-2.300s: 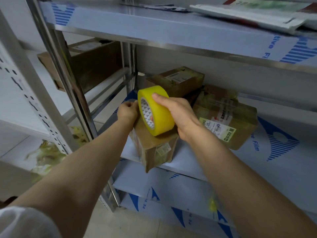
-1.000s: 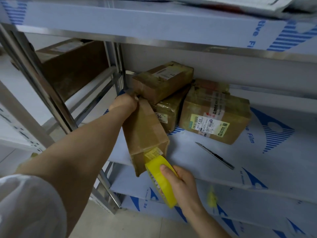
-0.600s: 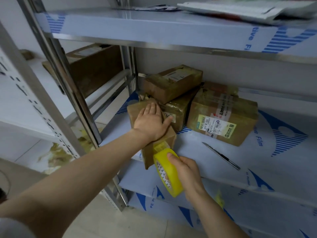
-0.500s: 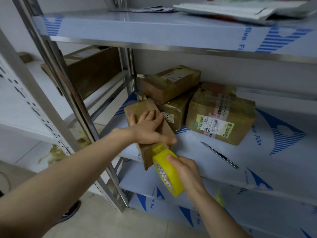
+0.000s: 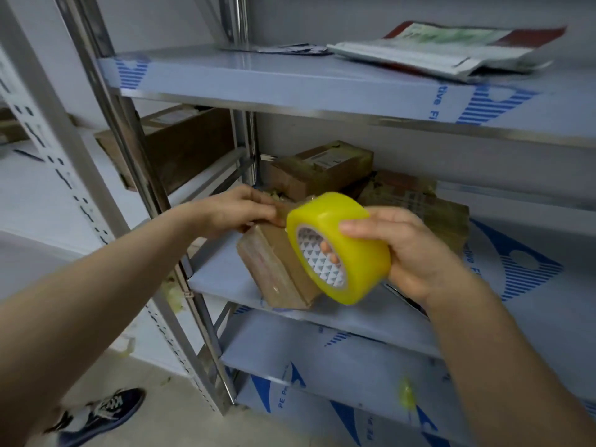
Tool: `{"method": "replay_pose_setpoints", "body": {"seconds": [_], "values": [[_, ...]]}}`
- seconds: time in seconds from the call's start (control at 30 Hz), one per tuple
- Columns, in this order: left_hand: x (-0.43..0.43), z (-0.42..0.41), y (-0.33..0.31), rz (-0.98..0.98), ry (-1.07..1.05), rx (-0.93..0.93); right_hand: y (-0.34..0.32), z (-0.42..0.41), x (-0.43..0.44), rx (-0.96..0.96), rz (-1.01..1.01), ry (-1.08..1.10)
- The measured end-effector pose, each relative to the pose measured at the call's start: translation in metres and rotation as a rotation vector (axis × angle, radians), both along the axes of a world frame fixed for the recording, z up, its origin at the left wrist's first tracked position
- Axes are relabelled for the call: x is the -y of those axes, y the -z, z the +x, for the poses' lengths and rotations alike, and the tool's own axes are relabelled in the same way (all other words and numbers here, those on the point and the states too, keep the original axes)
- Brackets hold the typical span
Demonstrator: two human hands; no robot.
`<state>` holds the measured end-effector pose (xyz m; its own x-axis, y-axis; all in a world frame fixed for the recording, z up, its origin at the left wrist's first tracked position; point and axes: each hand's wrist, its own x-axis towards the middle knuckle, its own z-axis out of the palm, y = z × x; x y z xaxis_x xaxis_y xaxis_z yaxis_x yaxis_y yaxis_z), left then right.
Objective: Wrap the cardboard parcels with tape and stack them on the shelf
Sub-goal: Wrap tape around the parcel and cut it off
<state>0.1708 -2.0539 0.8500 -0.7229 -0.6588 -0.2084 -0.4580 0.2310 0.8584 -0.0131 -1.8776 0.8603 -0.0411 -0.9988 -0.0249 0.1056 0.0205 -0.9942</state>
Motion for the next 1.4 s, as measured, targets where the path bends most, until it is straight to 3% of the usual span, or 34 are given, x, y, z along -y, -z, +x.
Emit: {"method": "replay_pose_setpoints", "body": {"seconds": [0.1, 0.23, 0.4, 0.57, 0.77, 1.4], "values": [[0.009, 0.002, 0.01, 0.066, -0.189, -0.108, -0.023, 0.009, 0.036, -0.011, -0.039, 0.12], [0.019, -0.004, 0.037, 0.059, -0.634, -0.34, -0.024, 0.029, 0.084, 0.002, 0.003, 0.244], [0.031, -0.008, 0.054, 0.215, -0.876, -0.534, -0.016, 0.052, 0.115, -0.105, 0.045, 0.204], [0.046, -0.009, 0.058, 0.163, -0.874, -0.467, -0.019, 0.067, 0.114, -0.166, 0.044, 0.222], [0.053, -0.013, 0.056, 0.124, -0.894, -0.42, -0.027, 0.073, 0.082, -0.101, 0.035, 0.323], [0.055, -0.025, 0.056, 0.032, -0.908, -0.296, 0.046, 0.087, 0.01, 0.054, 0.187, 0.273]]}}
